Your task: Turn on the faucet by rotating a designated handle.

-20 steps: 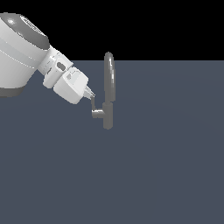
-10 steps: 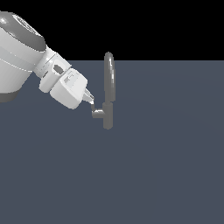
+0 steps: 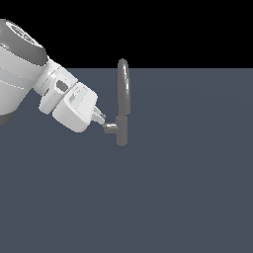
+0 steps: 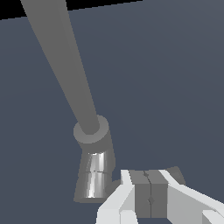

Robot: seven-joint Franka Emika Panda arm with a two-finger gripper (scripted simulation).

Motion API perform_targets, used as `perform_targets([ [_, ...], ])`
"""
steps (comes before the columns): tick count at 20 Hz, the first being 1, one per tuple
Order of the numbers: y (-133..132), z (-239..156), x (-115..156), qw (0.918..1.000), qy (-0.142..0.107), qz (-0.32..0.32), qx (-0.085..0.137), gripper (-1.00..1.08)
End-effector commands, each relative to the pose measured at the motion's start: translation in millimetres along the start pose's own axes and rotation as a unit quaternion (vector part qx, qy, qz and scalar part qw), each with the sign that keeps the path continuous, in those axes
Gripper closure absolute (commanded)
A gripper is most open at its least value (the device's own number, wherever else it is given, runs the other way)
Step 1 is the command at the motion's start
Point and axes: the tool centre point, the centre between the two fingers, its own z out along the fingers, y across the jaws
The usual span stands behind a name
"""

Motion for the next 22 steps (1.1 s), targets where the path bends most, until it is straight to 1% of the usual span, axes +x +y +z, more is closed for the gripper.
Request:
perform_targets([
  [1,10.2,11.0,-6.6,1.0000,0.002,-0.002,-0.006,1.08],
  [9,33.5,38.1,-25.8,0.9999,0.003,0.000,-0.014,1.08],
  [10,33.5,38.1,-25.8,0.9999,0.003,0.000,-0.014,1.08],
  [11,24.5,23.0,-25.8,1.0000,-0.003,-0.001,-0.001,1.08],
  [22,25.2,72.5,-60.8,0.9999,0.003,0.000,-0.014,1.08],
])
